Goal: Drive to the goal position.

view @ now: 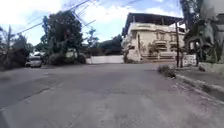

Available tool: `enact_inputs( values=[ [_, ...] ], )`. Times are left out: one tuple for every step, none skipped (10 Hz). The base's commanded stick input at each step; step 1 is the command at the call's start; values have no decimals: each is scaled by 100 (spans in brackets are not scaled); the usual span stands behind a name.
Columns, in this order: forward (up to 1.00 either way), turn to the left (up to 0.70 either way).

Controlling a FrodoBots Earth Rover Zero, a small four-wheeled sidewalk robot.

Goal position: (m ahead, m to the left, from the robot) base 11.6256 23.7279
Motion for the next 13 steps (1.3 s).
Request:
enact_inputs(
  values=[
    [70,0],
    [70,0],
    [70,0],
    [70,0],
    [70,0],
    [70,0],
    [70,0],
    [70,0],
    [70,0],
    [70,0],
    [70,0],
    [70,0],
    [70,0]
  ],
)
